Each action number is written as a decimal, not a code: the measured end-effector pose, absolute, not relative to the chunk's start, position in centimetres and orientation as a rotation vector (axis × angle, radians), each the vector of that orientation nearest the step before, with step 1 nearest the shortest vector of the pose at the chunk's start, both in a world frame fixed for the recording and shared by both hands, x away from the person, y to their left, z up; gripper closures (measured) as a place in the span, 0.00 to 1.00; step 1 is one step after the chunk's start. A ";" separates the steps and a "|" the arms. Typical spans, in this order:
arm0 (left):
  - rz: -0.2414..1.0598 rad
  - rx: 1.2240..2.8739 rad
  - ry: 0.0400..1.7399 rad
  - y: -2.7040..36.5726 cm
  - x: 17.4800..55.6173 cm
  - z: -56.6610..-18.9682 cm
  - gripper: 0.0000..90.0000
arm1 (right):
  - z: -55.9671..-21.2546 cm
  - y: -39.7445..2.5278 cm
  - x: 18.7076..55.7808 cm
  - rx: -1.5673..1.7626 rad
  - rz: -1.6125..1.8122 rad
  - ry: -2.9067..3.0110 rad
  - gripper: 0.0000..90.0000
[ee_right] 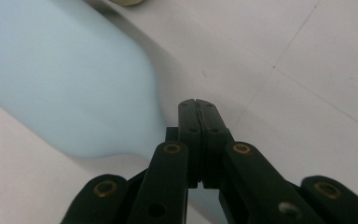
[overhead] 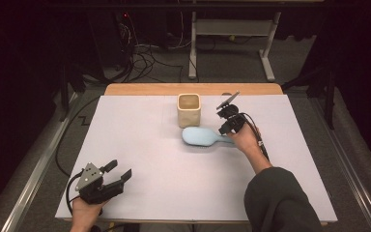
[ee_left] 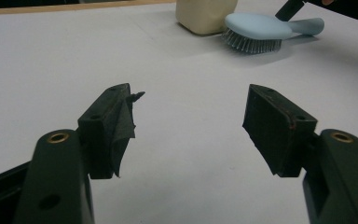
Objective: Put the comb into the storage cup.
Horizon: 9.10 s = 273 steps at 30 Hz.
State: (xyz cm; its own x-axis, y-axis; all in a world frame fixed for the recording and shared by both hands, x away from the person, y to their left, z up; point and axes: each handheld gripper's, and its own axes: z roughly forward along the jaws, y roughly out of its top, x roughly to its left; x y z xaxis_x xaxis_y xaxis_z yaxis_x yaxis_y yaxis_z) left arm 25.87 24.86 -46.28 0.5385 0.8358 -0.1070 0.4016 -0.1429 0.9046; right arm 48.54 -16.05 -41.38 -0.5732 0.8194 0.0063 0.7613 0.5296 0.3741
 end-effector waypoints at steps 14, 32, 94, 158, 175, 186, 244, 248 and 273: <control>0.526 1.756 1.041 24.8 26.1 -46.4 0.38 | -42.5 -15.8 46.4 1.291 0.485 2.672 1.00; 0.532 1.748 1.046 24.8 25.8 -46.4 0.38 | -42.6 -16.4 42.8 1.281 0.558 2.678 1.00; 0.532 1.745 1.051 24.7 25.8 -46.4 0.38 | -43.8 -13.0 40.4 1.262 0.495 2.624 0.63; 0.516 1.775 1.079 24.1 26.5 -47.0 0.38 | -42.1 -15.8 39.9 1.095 0.618 2.701 0.79; 0.510 1.757 1.046 23.6 26.7 -46.5 0.38 | -40.1 -17.9 37.2 1.091 0.753 2.633 0.79; 0.503 1.740 1.041 23.3 26.7 -46.3 0.38 | -40.2 -20.1 34.2 1.125 0.880 2.573 0.78; 0.382 1.805 0.828 16.3 28.0 -43.4 0.32 | -41.5 -18.5 29.8 0.957 1.115 2.508 0.78; 0.371 1.800 0.812 15.8 28.5 -43.0 0.31 | -41.3 -18.8 29.9 0.969 1.125 2.499 0.78; 0.276 1.894 0.741 11.0 30.0 -42.5 0.33 | -41.7 -19.1 30.3 0.986 1.134 2.497 0.78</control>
